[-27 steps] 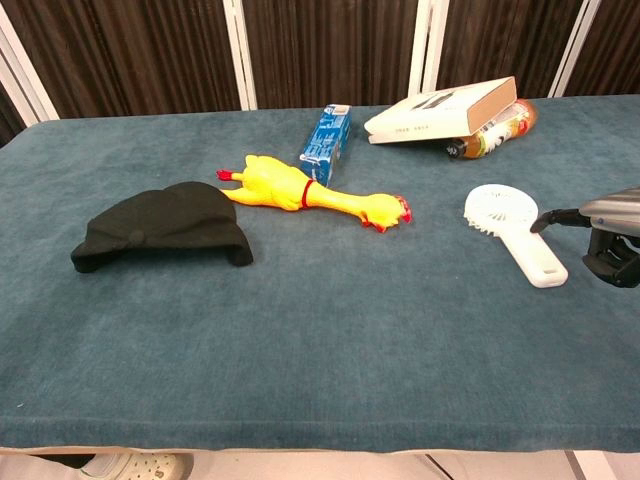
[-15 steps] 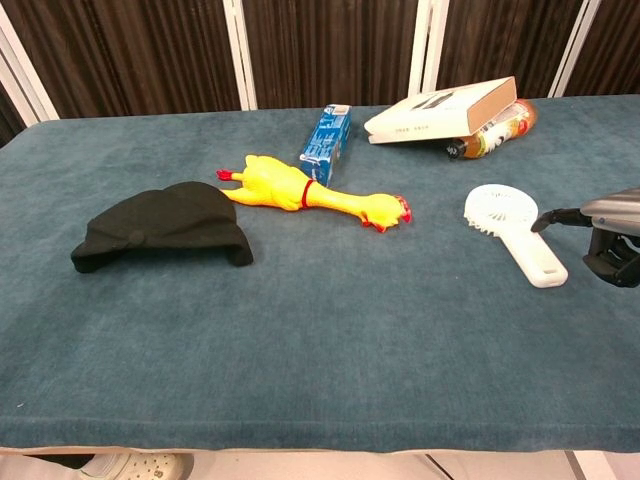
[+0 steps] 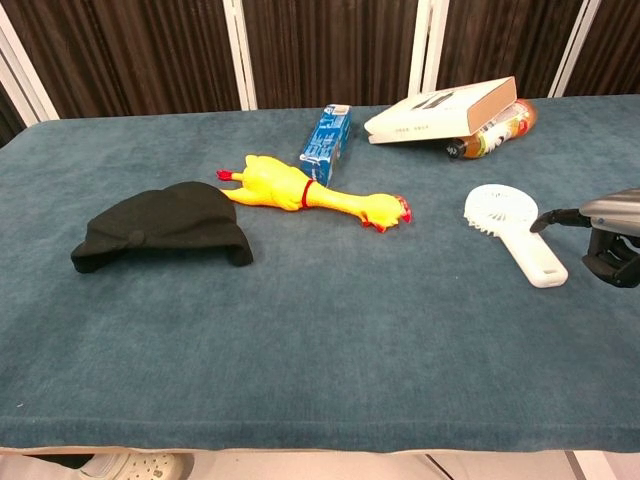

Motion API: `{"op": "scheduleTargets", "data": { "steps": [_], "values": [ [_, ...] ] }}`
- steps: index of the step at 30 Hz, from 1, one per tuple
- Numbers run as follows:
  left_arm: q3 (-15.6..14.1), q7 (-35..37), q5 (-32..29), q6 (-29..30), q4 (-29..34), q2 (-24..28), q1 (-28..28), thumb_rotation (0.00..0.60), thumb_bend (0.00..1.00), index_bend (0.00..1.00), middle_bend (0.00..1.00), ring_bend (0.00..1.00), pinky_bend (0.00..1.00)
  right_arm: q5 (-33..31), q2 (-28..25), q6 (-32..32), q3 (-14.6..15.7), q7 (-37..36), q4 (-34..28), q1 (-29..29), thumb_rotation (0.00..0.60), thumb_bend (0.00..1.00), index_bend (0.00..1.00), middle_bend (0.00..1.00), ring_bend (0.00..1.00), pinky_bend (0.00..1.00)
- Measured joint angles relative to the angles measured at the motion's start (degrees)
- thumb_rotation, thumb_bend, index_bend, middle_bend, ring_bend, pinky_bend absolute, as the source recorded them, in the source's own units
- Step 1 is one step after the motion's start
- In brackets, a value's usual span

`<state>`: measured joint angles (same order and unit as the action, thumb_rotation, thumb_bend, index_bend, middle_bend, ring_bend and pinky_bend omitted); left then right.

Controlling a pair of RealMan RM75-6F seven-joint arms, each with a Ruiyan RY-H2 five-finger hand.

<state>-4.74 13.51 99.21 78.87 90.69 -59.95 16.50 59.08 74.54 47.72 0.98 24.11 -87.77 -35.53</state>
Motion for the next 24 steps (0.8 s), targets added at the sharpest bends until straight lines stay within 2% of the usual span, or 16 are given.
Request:
{"op": "scheduleTargets", "data": {
  "steps": [24],
  "values": [
    [0.0, 0.5, 0.0, 0.3, -0.1, 0.2, 0.0, 0.600, 0.00, 0.00, 0.00, 0.00, 0.03, -1.4, 0.7, -0.8, 0.2, 1.0, 0.4, -0.6, 0.600, 0.65, 0.14, 0.83, 0.70, 0.99]
  ]
}}
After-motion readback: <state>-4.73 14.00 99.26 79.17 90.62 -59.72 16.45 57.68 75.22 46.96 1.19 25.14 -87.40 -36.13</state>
